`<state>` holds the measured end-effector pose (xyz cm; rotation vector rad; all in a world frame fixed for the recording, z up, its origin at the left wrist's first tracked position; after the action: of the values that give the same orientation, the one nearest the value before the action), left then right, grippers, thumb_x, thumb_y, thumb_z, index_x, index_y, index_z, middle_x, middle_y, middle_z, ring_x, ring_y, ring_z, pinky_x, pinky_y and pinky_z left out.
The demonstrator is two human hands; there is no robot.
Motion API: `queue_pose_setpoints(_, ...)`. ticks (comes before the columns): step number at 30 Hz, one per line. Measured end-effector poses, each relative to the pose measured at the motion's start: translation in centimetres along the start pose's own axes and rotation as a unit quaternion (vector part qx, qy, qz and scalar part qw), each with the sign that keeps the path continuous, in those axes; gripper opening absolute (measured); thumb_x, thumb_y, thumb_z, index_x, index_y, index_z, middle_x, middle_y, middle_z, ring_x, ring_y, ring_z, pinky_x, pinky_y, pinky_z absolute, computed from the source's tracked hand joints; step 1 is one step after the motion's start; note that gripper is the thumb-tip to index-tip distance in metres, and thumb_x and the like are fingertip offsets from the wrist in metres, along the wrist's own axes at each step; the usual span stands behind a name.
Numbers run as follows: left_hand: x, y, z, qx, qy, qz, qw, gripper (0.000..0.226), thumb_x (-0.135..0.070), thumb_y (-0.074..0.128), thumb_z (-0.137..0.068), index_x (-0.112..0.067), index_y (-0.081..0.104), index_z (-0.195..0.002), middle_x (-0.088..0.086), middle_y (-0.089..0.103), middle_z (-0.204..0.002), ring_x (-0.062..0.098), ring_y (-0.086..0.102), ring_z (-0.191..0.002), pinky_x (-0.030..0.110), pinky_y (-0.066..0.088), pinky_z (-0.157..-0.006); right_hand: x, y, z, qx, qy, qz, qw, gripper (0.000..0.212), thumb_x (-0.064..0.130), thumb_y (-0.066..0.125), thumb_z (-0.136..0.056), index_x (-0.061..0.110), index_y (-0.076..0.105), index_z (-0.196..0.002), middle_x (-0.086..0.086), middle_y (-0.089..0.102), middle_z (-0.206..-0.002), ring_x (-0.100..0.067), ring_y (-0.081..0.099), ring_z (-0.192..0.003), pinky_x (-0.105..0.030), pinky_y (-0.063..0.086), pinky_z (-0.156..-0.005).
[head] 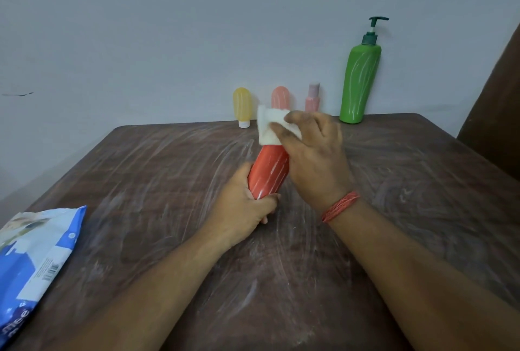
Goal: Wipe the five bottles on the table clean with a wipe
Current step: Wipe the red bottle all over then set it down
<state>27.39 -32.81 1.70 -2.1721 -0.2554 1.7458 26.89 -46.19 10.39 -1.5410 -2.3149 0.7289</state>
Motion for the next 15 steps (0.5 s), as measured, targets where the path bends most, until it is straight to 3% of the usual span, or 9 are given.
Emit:
queue_pose_setpoints(3,0.0,0.2,0.0,0.006,0.000,-0.013,1.000,0.055,-0.028,0.082,-0.083,-0.040,0.045,-0.121,0.002,0.068,-0.097,0.015,0.071,-0.062,0.024,0.057,-0.056,-1.6,-0.5,-0.1,-0.016,0.049,0.011,0.999,0.043,0.018,0.046,-0.091,0.013,0.061,-0.131,-0.007,0.058,-0.122,-0.025,0.040,-0.107,-0.047,0.047,-0.089)
queue_pose_setpoints(8,0.1,0.0,0.0,-0.001,-0.003,-0.009,1.000,0.056,-0.025,0.081,-0.084,-0.035,0.046,-0.127,0.003,0.068,-0.097,0.014,0.070,-0.060,0.024,0.057,-0.055,0.3,0.1,0.2,-0.007,-0.022,-0.020,1.000,0.040,0.014,0.055,-0.091,0.011,0.062,-0.131,-0.008,0.060,-0.121,-0.026,0.046,-0.103,-0.042,0.050,-0.086)
queue_pose_setpoints(12,0.0,0.2,0.1,0.009,0.004,-0.029,1.000,0.058,-0.030,0.081,-0.083,-0.039,0.043,-0.125,0.002,0.067,-0.099,0.011,0.070,-0.062,0.019,0.054,-0.054,-1.9,-0.4,-0.1,-0.007,0.062,-0.012,0.998,0.044,0.017,0.043,-0.091,0.013,0.061,-0.131,-0.009,0.058,-0.117,-0.027,0.045,-0.100,-0.044,0.051,-0.080)
queue_pose_setpoints(15,0.0,0.1,0.1,0.004,0.005,-0.008,1.000,0.057,-0.025,0.080,-0.083,-0.042,0.044,-0.124,0.001,0.069,-0.096,0.012,0.070,-0.060,0.020,0.054,-0.054,0.7,0.1,0.4,-0.003,-0.021,-0.033,0.999,0.036,0.017,0.055,-0.091,0.014,0.066,-0.125,-0.008,0.060,-0.113,-0.025,0.044,-0.100,-0.044,0.048,-0.081)
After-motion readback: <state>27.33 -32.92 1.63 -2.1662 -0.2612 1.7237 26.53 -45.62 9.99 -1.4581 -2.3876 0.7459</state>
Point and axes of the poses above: each hand's wrist, its own z-axis away from the middle knuckle, its own y-axis out of the palm, x = y × z, the point moved 8 cm from there along -z, towards the middle knuckle
